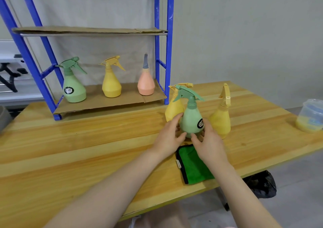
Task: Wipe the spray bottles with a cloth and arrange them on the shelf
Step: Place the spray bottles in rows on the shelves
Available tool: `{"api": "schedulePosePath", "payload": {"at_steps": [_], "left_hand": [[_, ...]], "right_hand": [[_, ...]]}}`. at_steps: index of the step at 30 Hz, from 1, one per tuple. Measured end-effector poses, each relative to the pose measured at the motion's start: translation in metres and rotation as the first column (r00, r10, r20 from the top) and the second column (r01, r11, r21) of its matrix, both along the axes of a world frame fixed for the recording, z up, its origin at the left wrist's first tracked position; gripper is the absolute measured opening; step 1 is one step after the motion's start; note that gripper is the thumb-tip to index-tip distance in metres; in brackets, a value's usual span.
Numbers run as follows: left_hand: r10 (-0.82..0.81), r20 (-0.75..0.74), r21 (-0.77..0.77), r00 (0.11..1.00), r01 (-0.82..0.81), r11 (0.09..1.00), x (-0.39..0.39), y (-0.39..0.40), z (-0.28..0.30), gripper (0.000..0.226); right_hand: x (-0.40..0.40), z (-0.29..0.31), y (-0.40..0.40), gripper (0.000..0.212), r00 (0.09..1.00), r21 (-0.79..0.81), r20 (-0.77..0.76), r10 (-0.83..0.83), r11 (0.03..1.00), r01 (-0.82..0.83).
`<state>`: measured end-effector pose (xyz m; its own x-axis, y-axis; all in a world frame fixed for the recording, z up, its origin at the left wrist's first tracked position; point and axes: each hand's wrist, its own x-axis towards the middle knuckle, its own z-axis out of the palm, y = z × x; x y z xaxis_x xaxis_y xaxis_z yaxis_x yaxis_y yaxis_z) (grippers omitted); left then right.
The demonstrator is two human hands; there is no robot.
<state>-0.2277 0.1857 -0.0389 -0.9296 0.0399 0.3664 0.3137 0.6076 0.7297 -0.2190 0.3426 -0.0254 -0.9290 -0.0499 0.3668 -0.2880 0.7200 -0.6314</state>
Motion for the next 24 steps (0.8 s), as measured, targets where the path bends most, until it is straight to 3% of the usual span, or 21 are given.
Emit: {"api": "schedulePosePath", "payload": {"at_steps": [4, 9, 14, 20, 24], "left_hand": [[0.013, -0.105, 0.154, 0.994, 0.003, 0.988, 0.006, -0.004, 0.006, 0.065], [0.049, -0.211, 0.241, 0.976, 0.003, 0.971, 0.014, -0.026, 0.025, 0.072], [0.107, -0.279, 0.203, 0.954, -0.051, 0.978, 0.020, -0.077, 0.058, 0.069], [0.274, -0.329, 0.091, 0.904, -0.259, 0.962, 0.040, -0.158, 0.128, 0.068], [0.351, -0.371, 0.035, 0.860, -0.365, 0.930, 0.050, -0.210, 0.180, 0.067]], "right_hand": [[0.000, 0.010, -0.010, 0.070, 0.996, -0.093, -0.084, -0.009, 0.996, 0.001], [0.003, 0.034, -0.034, 0.072, 0.982, -0.092, -0.188, 0.030, 0.995, -0.048], [0.002, 0.072, -0.080, 0.072, 0.965, -0.124, -0.211, 0.157, 0.975, -0.185], [-0.005, 0.136, -0.157, 0.053, 0.912, -0.094, -0.253, 0.324, 0.930, -0.356], [-0.016, 0.183, -0.211, 0.054, 0.877, -0.045, -0.284, 0.387, 0.908, -0.416]]}}
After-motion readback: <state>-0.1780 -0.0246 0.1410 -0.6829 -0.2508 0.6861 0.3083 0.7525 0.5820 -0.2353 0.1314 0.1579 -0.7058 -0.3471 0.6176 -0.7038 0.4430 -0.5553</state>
